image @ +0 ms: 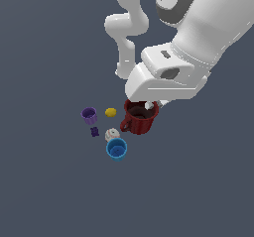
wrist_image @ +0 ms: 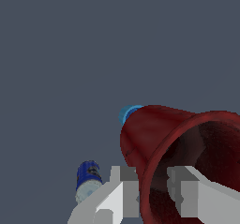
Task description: Pick up a designated object from a clutter of objects.
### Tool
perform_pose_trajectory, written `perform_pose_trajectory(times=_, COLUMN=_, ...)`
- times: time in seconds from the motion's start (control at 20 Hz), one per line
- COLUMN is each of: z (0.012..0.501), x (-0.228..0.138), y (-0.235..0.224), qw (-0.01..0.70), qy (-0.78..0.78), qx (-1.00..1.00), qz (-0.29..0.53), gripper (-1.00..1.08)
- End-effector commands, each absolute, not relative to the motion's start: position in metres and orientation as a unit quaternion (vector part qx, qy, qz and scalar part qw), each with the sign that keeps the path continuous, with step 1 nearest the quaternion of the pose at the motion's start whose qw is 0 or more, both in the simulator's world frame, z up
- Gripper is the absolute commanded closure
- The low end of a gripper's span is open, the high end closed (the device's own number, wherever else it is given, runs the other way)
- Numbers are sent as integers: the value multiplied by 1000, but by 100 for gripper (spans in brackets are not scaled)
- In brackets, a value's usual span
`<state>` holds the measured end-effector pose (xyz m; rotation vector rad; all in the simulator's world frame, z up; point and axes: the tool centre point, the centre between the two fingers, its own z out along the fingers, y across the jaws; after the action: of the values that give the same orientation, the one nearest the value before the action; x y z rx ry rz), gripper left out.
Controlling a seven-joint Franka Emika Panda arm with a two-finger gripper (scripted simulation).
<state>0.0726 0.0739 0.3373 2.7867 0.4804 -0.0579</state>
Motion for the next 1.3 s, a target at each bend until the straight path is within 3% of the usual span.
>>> perform_pose_trajectory(times=0.0, z=359, x=73, y=95, qw=156, qy=167, qx=973, qz=-19, gripper=108)
perform_pose_trajectory(times=0.6, z=427, x=78, y=168, qw=155, qy=167, qx=973, qz=-19, gripper=108)
perform_pose_trajectory(times=1.25, z=470, x=84, y=215, qw=156, qy=166, qx=974, qz=-19, gripper=108)
